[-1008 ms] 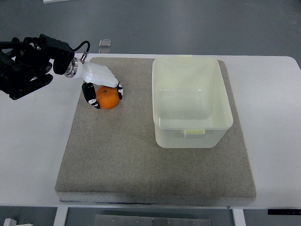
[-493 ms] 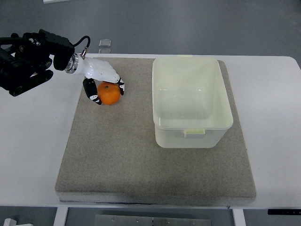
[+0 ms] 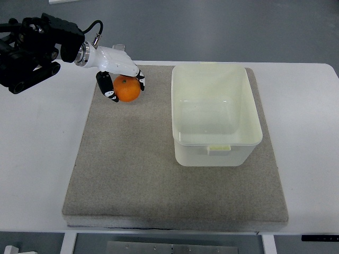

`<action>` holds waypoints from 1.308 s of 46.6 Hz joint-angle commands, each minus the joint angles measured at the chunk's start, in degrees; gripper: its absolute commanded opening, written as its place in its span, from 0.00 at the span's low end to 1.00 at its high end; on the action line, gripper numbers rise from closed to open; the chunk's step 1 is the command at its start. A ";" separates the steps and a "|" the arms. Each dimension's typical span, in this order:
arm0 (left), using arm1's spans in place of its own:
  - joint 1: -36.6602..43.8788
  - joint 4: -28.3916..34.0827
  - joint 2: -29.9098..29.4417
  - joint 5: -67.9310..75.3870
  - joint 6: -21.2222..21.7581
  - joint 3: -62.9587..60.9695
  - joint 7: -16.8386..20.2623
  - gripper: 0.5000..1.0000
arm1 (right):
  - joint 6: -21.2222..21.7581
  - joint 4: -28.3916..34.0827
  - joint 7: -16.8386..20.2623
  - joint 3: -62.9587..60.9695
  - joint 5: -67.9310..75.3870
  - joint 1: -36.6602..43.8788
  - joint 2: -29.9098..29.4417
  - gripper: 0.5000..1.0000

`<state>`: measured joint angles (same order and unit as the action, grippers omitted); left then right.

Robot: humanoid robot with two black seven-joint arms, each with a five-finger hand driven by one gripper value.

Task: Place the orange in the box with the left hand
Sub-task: 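Lift the orange with the left hand and carry it over the box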

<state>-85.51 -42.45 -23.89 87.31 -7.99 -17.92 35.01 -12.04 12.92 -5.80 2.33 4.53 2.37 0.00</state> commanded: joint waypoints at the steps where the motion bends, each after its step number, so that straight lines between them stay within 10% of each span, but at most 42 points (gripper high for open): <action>1: -1.14 0.09 -0.01 -0.30 0.00 -0.01 -0.01 0.00 | 0.00 0.00 0.00 0.04 -0.04 0.00 0.00 0.89; 61: -11.34 -0.52 5.17 -10.93 0.08 -0.01 -0.01 0.00 | 0.00 0.00 0.00 0.04 0.05 0.00 0.00 0.89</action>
<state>-96.75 -42.93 -19.89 76.93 -7.96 -17.85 34.99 -12.04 12.92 -5.80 2.35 4.49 2.37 0.00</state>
